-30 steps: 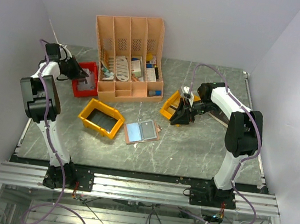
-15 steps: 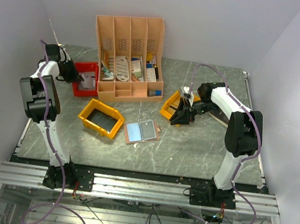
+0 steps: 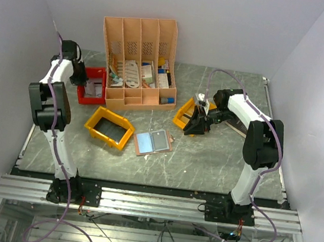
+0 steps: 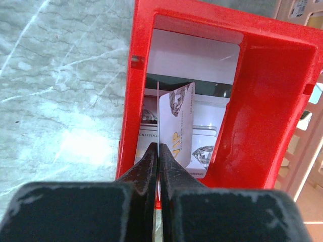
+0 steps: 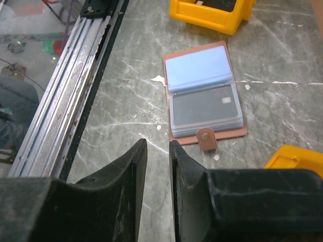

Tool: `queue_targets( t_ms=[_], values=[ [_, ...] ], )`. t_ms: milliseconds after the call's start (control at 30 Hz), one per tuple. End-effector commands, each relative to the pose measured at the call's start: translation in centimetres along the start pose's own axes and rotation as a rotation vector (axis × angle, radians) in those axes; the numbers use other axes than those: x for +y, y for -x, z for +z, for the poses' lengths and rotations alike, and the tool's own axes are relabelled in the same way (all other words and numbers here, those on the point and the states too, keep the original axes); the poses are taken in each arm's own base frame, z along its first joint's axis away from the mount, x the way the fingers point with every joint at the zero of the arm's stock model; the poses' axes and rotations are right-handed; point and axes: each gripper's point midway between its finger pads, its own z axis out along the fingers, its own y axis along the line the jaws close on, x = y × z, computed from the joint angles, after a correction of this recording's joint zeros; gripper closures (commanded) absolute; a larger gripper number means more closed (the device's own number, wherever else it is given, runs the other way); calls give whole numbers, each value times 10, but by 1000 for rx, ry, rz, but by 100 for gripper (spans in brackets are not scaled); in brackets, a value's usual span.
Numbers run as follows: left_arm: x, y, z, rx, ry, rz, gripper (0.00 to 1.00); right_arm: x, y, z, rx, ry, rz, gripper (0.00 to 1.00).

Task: Put the credit cards into the card holder
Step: Pick up the credit card from the storage box.

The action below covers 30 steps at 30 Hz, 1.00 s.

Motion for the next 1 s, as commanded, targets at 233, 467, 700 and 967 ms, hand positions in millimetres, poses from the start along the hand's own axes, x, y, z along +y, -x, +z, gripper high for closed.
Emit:
queue_targets(
  t_ms=[233, 467, 700, 967],
  values=[
    [10, -10, 4, 57, 214, 134, 93, 4, 9, -4, -18, -13, -22, 75],
    [-6, 1, -2, 6, -17, 3, 93, 4, 9, -4, -15, -12, -20, 75],
    [-16, 23, -40, -134, -177, -74, 93, 3, 8, -4, -17, -12, -13, 75],
    [-43, 36, -114, -340, -444, -139, 93, 3, 10, -3, -25, -11, -3, 75]
  ],
)
